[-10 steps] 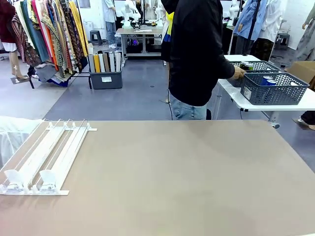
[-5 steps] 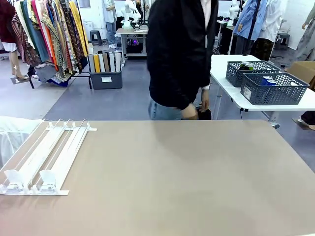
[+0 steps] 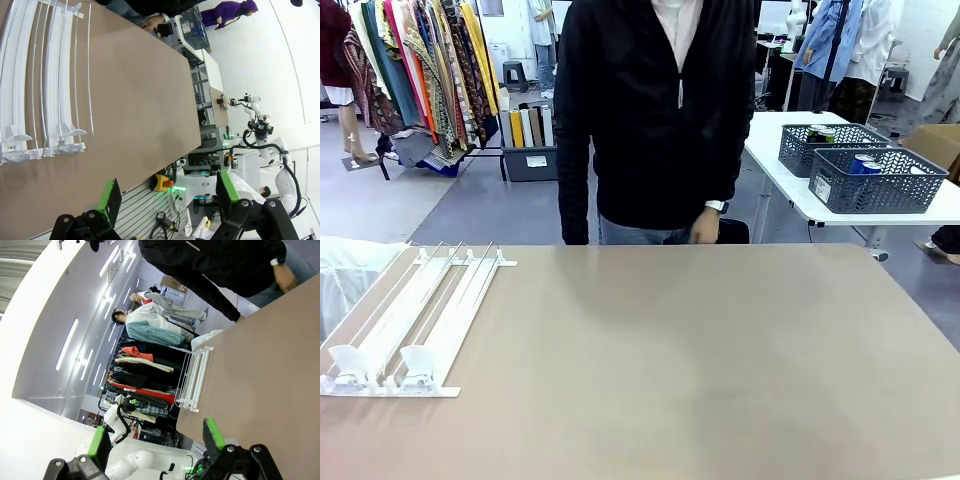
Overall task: Retrieve and store the cans from the dispenser.
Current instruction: Pick up one can from the Automatic Can Dispenser and place it in the middle of the table.
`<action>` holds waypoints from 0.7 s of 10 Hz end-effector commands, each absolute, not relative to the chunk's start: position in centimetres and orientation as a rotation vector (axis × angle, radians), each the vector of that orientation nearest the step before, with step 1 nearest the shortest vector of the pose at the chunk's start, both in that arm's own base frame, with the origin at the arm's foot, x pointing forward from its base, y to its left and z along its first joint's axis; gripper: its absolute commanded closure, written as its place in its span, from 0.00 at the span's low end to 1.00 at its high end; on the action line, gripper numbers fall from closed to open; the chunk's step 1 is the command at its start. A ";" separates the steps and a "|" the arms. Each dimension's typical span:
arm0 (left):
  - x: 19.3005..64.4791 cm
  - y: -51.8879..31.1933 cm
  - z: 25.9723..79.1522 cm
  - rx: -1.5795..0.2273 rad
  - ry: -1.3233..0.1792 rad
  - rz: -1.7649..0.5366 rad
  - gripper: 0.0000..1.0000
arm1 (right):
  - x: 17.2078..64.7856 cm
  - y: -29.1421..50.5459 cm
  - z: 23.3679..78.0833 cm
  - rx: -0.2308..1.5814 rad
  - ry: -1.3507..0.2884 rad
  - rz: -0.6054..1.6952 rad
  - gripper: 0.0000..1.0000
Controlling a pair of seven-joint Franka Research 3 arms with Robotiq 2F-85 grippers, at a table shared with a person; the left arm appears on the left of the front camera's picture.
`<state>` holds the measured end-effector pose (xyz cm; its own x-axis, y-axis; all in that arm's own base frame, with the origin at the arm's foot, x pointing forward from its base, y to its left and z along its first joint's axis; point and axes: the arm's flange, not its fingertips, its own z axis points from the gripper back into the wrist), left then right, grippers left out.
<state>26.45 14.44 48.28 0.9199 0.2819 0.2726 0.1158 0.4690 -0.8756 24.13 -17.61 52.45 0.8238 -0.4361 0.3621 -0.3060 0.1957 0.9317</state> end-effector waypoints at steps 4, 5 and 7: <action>26.5 14.5 48.4 -1.102 -0.430 0.095 0.00 | 24.3 -17.5 52.7 1.418 -0.678 -0.088 0.00; 26.5 14.5 48.4 -1.102 -0.430 0.095 0.00 | 24.3 -17.5 52.7 1.418 -0.678 -0.088 0.00; 26.5 14.5 48.4 -1.102 -0.430 0.095 0.00 | 24.3 -17.5 52.7 1.418 -0.678 -0.088 0.00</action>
